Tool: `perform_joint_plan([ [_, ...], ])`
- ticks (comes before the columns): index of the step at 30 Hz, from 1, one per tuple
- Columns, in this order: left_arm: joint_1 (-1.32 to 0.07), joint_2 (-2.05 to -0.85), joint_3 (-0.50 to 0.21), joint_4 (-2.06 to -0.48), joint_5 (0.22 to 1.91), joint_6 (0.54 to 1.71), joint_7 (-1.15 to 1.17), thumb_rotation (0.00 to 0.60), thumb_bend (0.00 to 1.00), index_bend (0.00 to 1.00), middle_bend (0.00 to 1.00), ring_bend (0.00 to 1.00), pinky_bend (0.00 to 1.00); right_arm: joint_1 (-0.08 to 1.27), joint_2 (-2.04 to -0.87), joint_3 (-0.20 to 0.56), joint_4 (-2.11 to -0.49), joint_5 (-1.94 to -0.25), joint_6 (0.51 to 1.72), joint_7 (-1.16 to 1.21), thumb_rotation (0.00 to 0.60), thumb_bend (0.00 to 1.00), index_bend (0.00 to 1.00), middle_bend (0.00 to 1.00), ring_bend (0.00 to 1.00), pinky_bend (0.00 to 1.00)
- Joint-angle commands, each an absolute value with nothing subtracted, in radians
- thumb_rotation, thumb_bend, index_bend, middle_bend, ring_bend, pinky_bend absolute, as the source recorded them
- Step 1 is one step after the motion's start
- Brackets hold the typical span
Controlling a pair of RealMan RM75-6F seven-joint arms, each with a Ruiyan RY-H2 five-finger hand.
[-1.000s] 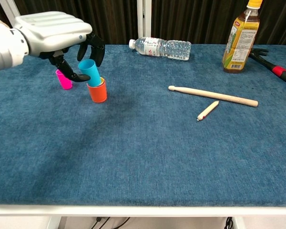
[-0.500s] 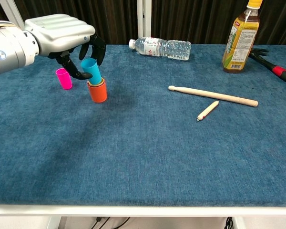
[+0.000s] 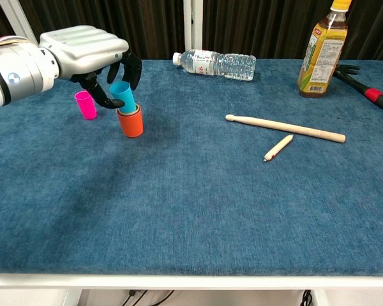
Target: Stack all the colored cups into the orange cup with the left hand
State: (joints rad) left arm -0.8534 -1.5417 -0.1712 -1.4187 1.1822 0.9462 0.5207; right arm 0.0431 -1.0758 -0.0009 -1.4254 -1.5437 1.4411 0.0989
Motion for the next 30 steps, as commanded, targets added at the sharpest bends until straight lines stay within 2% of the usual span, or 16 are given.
perform_joint_plan([
  [1, -0.853, -1.546, -0.168, -1.413, 1.182, 0.948, 0.516, 0.600, 0.33, 0.45, 0.46, 0.47, 0.26, 0.044, -1.076, -0.001, -1.425, -1.543, 1.441, 0.099, 0.600, 0.33, 0.00, 0.00, 0.00, 0.00],
  [3, -0.853, -1.546, -0.166, -1.410, 1.180, 0.947, 0.514, 0.600, 0.32, 0.36, 0.42, 0.43, 0.25, 0.043, -1.076, 0.000, -1.425, -1.543, 1.441, 0.100, 0.600, 0.33, 0.00, 0.00, 0.00, 0.00],
  [7, -0.851, -1.538, -0.162, -1.411, 1.179, 0.943, 0.504, 0.600, 0.26, 0.18, 0.27, 0.30, 0.22, 0.042, -1.076, -0.001, -1.423, -1.542, 1.443, 0.101, 0.600, 0.33, 0.00, 0.00, 0.00, 0.00],
  [9, -0.849, -1.535, -0.159, -1.413, 1.182, 0.946, 0.501, 0.600, 0.25, 0.14, 0.24, 0.26, 0.21, 0.042, -1.076, -0.001, -1.422, -1.541, 1.442, 0.102, 0.600, 0.33, 0.00, 0.00, 0.00, 0.00],
  [18, -0.834, -1.487, -0.173, -1.421, 1.152, 0.971, 0.510, 0.600, 0.25, 0.13, 0.22, 0.24, 0.19, 0.042, -1.072, -0.001, -1.434, -1.547, 1.448, 0.087, 0.600, 0.33, 0.00, 0.00, 0.00, 0.00],
  [24, -0.825, -1.465, -0.185, -1.354, 1.054, 0.917, 0.480, 0.600, 0.25, 0.14, 0.23, 0.24, 0.20, 0.046, -1.062, -0.003, -1.466, -1.565, 1.457, 0.062, 0.600, 0.33, 0.00, 0.00, 0.00, 0.00],
  [30, -0.829, -1.497, -0.179, -1.256, 1.038, 0.860, 0.413, 0.600, 0.24, 0.19, 0.23, 0.25, 0.20, 0.048, -1.041, -0.008, -1.517, -1.589, 1.470, 0.036, 0.600, 0.33, 0.00, 0.00, 0.00, 0.00],
])
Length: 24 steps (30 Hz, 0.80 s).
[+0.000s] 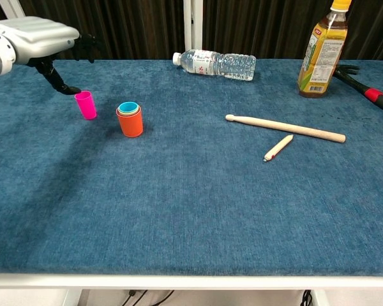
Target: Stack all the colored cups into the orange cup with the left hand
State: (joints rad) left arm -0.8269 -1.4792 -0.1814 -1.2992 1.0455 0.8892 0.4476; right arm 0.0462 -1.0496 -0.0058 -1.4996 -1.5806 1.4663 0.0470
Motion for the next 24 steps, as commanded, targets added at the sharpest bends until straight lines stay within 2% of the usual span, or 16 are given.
perform_joint_plan([
  [1, -0.830, -1.504, -0.177, -1.241, 1.039, 0.852, 0.403, 0.600, 0.24, 0.20, 0.24, 0.25, 0.20, 0.048, -1.039, -0.008, -1.523, -1.591, 1.471, 0.031, 0.600, 0.33, 0.00, 0.00, 0.00, 0.00],
  [6, -0.834, -1.525, -0.161, -1.188, 1.040, 0.800, 0.362, 0.600, 0.24, 0.22, 0.25, 0.27, 0.21, 0.053, -1.035, -0.007, -1.546, -1.590, 1.464, 0.004, 0.600, 0.33, 0.00, 0.00, 0.00, 0.00],
  [24, -0.838, -1.594, -0.144, -1.075, 1.158, 0.815, 0.251, 0.600, 0.26, 0.33, 0.36, 0.36, 0.29, 0.051, -1.024, -0.008, -1.547, -1.571, 1.454, 0.032, 0.600, 0.33, 0.00, 0.00, 0.00, 0.00],
])
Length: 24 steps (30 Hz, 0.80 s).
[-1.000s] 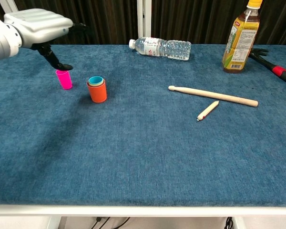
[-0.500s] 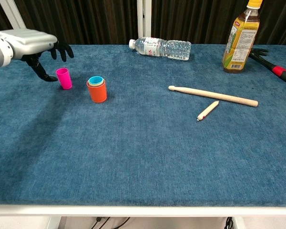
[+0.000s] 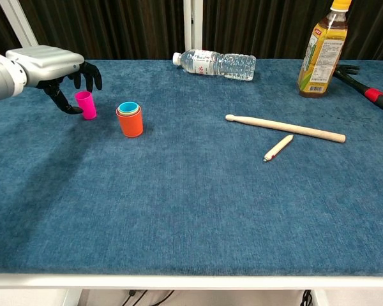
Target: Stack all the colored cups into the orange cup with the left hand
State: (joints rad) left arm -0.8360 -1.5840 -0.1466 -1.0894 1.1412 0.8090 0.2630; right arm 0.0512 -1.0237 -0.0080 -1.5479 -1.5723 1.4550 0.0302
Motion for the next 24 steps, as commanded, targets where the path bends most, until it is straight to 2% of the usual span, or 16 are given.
perform_joint_plan([
  [1, -0.839, -1.597, -0.143, -1.068, 1.166, 0.818, 0.247, 0.600, 0.26, 0.34, 0.37, 0.37, 0.29, 0.051, -1.024, -0.008, -1.546, -1.571, 1.454, 0.034, 0.600, 0.33, 0.00, 0.00, 0.00, 0.00],
  [6, -0.843, -1.612, -0.145, -1.036, 1.181, 0.816, 0.229, 0.600, 0.27, 0.39, 0.42, 0.41, 0.33, 0.051, -1.027, -0.006, -1.538, -1.563, 1.451, 0.034, 0.600, 0.33, 0.00, 0.00, 0.00, 0.00],
  [24, -0.850, -1.633, -0.144, -0.978, 1.229, 0.821, 0.203, 0.600, 0.32, 0.47, 0.48, 0.48, 0.39, 0.051, -1.032, -0.002, -1.524, -1.546, 1.442, 0.033, 0.600, 0.33, 0.00, 0.00, 0.00, 0.00],
])
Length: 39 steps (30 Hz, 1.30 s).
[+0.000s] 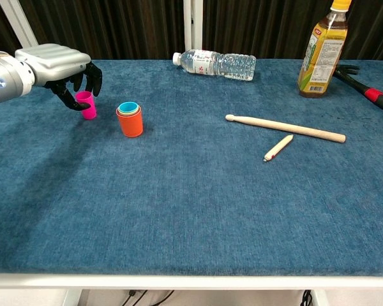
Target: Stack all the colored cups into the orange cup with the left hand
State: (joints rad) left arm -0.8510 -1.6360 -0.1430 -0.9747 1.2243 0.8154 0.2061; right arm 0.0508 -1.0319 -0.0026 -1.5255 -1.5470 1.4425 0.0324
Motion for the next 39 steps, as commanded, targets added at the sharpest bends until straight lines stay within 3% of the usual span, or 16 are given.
perform_joint_plan([
  [1, -0.849, -1.630, -0.144, -0.982, 1.233, 0.826, 0.202, 0.600, 0.32, 0.47, 0.48, 0.48, 0.39, 0.051, -1.032, -0.002, -1.524, -1.545, 1.441, 0.034, 0.600, 0.33, 0.00, 0.00, 0.00, 0.00],
  [12, -0.845, -1.562, -0.165, -1.103, 1.247, 0.871, 0.229, 0.600, 0.32, 0.48, 0.49, 0.49, 0.39, 0.053, -1.033, -0.003, -1.527, -1.551, 1.441, 0.030, 0.600, 0.33, 0.00, 0.00, 0.00, 0.00],
  [26, -0.847, -1.400, -0.187, -1.528, 1.202, 0.929, 0.436, 0.600, 0.32, 0.48, 0.49, 0.49, 0.38, 0.061, -1.039, 0.000, -1.514, -1.554, 1.436, 0.043, 0.600, 0.33, 0.00, 0.00, 0.00, 0.00],
  [32, -0.855, -1.423, -0.182, -1.569, 1.187, 0.942, 0.470, 0.600, 0.32, 0.48, 0.49, 0.49, 0.38, 0.059, -1.044, -0.004, -1.504, -1.559, 1.438, 0.051, 0.600, 0.33, 0.00, 0.00, 0.00, 0.00],
  [39, -0.878, -1.488, -0.179, -1.498, 1.177, 0.934, 0.477, 0.600, 0.32, 0.48, 0.48, 0.49, 0.38, 0.059, -1.052, -0.009, -1.495, -1.568, 1.439, 0.056, 0.600, 0.33, 0.00, 0.00, 0.00, 0.00],
])
